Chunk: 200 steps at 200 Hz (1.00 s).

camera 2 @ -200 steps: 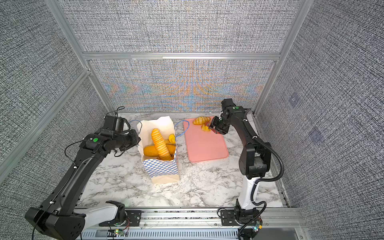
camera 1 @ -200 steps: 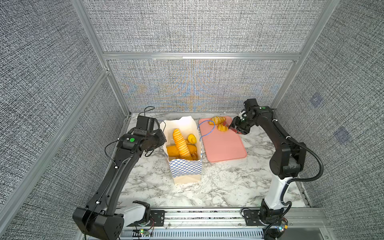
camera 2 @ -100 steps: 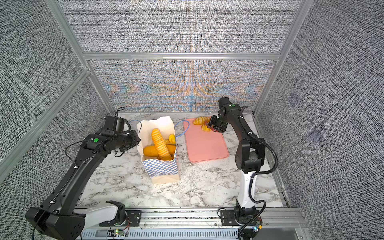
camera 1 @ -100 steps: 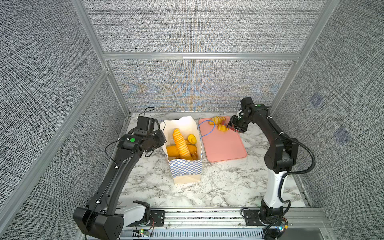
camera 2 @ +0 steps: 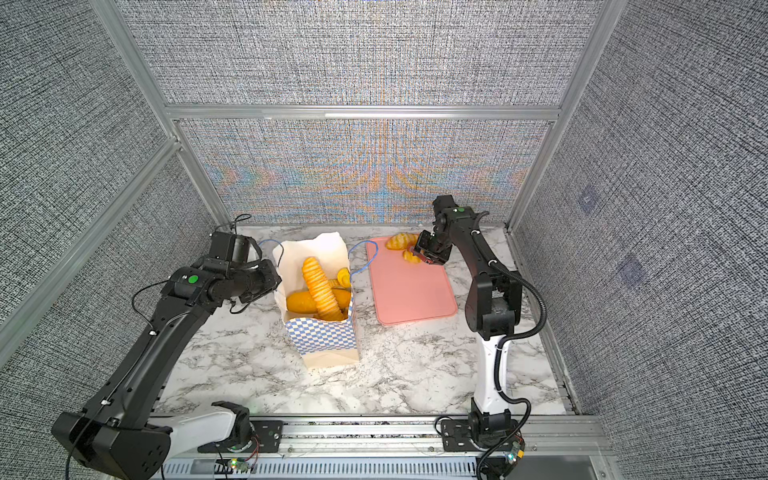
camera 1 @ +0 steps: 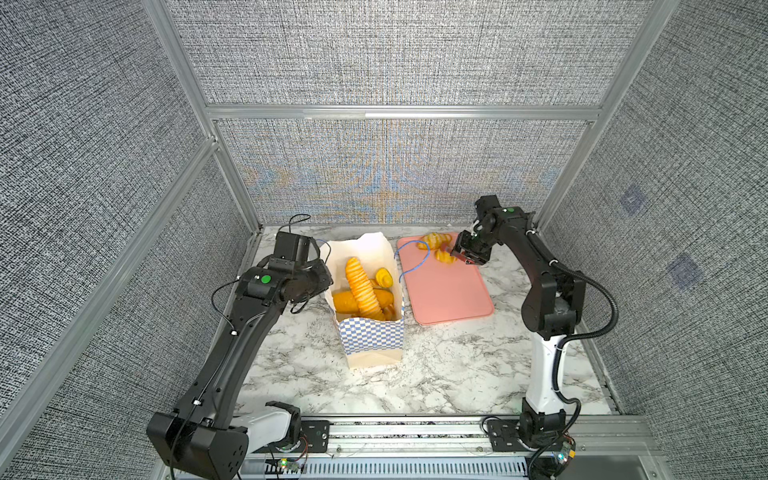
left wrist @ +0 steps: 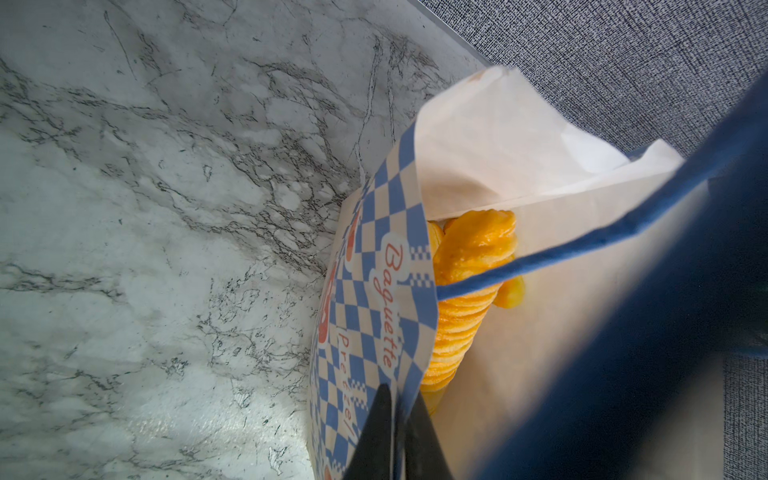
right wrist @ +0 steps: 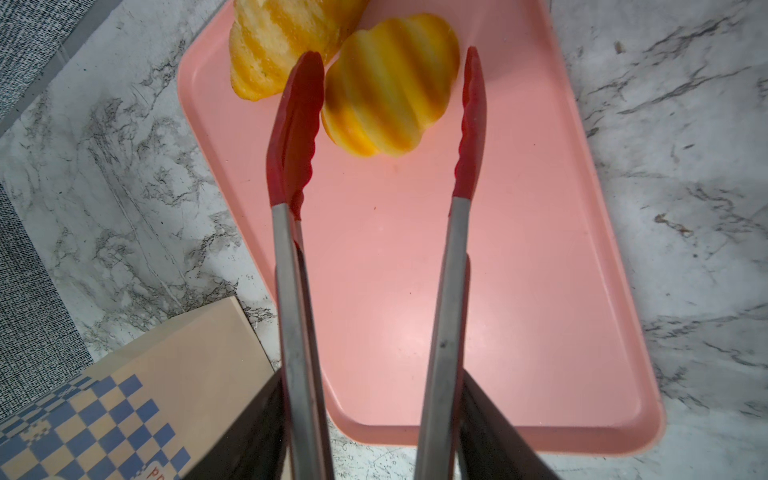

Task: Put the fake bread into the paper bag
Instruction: 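Lower the open tongs around a striped yellow roll on the tray, then squeeze the tongs shut on the striped roll and lift it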

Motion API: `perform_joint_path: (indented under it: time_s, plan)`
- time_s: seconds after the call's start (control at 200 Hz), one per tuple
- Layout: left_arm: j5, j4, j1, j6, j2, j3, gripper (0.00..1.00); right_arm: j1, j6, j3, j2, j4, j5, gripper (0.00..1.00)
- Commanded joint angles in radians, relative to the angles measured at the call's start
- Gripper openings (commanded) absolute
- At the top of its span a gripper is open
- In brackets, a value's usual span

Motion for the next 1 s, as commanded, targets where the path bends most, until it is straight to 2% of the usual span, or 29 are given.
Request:
perform_joint_path:
  time_s: [0.0, 0.12, 0.295, 0.435, 0.835, 0.995]
  plan:
    - [-0.016, 0.003, 0.000, -0.005, -0.001, 0.007, 0.11, 0.000, -0.011, 0.009, 0.003, -0.011, 0.003, 0.60]
    - [-0.016, 0.002, 0.000, -0.006, -0.002, 0.007, 0.11, 0.000, -0.016, 0.009, 0.013, -0.010, 0.002, 0.59]
    - [-0.025, -0.005, 0.000, -0.001, -0.005, 0.016, 0.11, -0.002, -0.023, -0.013, 0.004, -0.009, 0.006, 0.48]
    - [-0.030, -0.011, 0.001, 0.005, -0.004, 0.025, 0.11, -0.006, -0.025, -0.065, -0.030, 0.010, 0.013, 0.44]
    - [-0.030, -0.015, 0.000, 0.011, -0.016, 0.020, 0.11, -0.014, -0.031, -0.166, -0.130, 0.037, 0.013, 0.39]
    - [-0.032, -0.015, 0.000, 0.004, -0.034, 0.007, 0.16, -0.016, -0.034, -0.192, -0.172, 0.040, 0.013, 0.38]
